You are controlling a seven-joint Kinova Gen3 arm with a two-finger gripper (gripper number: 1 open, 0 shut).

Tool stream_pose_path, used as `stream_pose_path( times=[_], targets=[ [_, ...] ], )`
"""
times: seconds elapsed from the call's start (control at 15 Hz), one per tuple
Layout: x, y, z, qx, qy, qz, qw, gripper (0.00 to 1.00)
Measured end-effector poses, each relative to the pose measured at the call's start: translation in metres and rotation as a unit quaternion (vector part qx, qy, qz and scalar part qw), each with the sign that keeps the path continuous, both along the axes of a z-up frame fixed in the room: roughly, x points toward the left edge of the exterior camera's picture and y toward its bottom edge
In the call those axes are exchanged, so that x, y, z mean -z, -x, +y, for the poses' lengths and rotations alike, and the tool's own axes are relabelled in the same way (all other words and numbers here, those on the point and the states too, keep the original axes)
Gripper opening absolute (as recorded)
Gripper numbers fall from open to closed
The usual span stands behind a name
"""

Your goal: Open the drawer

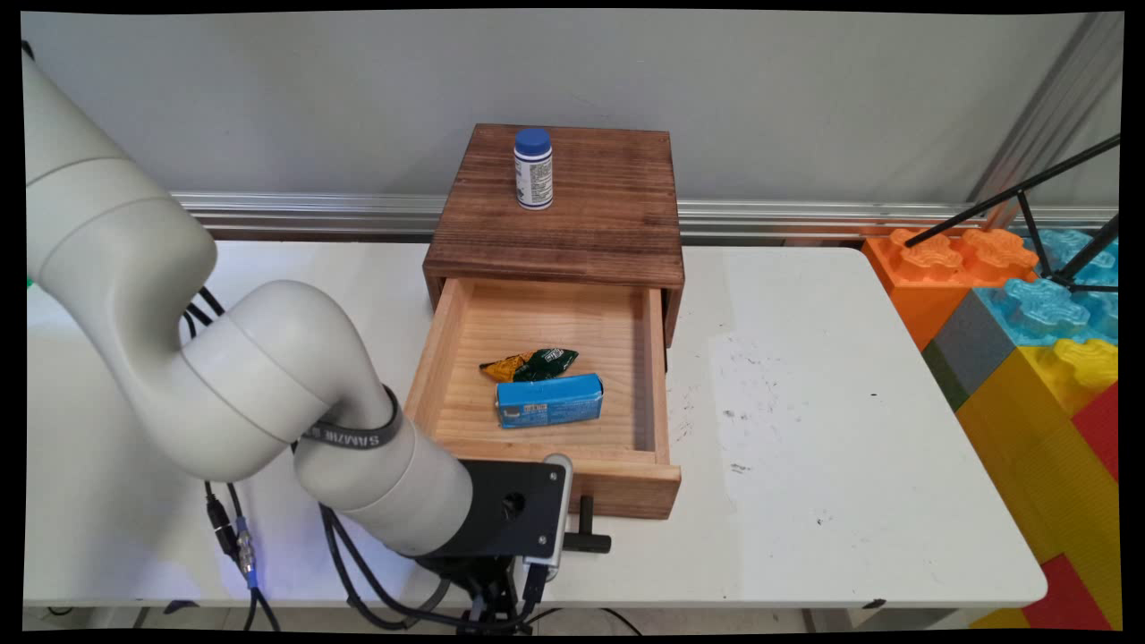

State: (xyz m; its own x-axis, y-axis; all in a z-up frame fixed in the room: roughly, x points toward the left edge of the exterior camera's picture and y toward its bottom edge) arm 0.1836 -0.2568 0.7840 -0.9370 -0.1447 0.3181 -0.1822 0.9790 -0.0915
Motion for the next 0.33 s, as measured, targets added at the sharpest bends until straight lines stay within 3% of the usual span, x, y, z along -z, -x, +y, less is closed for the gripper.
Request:
stream_pose_path(
  times=[0.33],
  targets=[
    [-0.0009,0.0035,0.0070,-0.002,-0.004,0.004,1.0000,1.00]
  ],
)
